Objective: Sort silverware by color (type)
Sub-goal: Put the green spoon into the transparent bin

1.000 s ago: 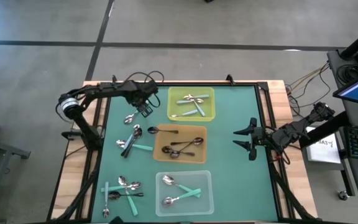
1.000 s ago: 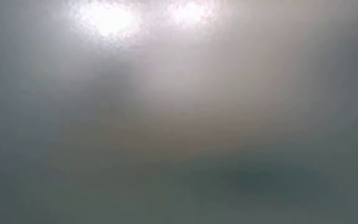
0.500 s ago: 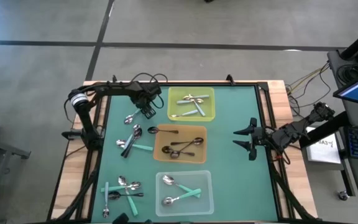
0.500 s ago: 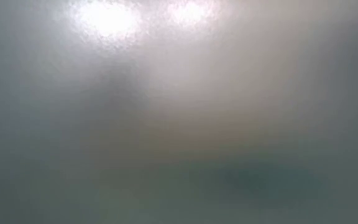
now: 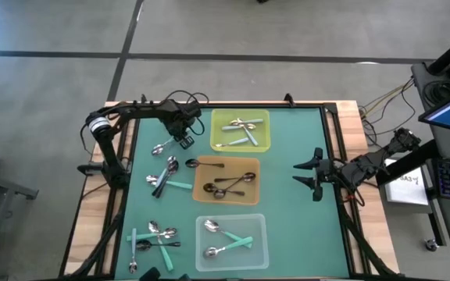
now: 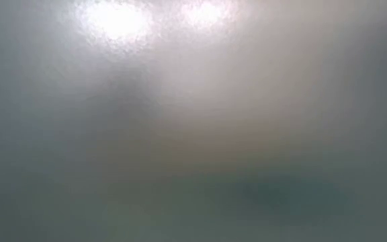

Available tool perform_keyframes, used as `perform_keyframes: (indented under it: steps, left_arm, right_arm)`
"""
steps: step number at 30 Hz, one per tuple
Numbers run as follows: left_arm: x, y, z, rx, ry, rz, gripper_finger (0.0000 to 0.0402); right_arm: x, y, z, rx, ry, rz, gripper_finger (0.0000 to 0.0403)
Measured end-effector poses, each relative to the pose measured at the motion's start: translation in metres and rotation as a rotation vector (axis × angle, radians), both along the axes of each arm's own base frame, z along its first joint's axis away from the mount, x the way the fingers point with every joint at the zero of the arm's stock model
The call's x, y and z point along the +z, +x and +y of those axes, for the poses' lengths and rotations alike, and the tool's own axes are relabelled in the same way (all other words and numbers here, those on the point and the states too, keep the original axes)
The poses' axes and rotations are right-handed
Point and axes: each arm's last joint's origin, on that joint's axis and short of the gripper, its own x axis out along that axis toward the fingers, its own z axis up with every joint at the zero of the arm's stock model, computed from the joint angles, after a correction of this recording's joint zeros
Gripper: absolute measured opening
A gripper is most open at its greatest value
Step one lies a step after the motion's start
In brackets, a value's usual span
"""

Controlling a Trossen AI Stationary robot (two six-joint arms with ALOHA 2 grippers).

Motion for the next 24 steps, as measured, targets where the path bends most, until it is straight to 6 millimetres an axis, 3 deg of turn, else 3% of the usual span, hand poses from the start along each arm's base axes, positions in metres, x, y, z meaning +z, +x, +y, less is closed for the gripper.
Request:
perform_keyframes:
  steps: [7, 12, 16, 24]
  left_arm:
    - [0.056, 0.004, -0.011, -0.032, 0.074, -0.120, 0.0038]
    - [0.101, 0.012, -0.041, -0.045, 0.110, -0.273, 0.0038]
    - [0.130, 0.028, -0.088, -0.063, 0.098, -0.420, 0.0038]
    - [0.163, 0.059, -0.212, -0.308, 0.007, -0.641, 0.0038]
  right_arm:
    - [0.000, 0.000, 0.000, 0.000, 0.000, 0.000, 0.0185]
    - [0.000, 0.000, 0.000, 0.000, 0.000, 0.000, 0.0185]
    - [0.000, 0.000, 0.000, 0.000, 0.000, 0.000, 0.0185]
    - [0.000, 0.000, 0.000, 0.000, 0.000, 0.000, 0.0185]
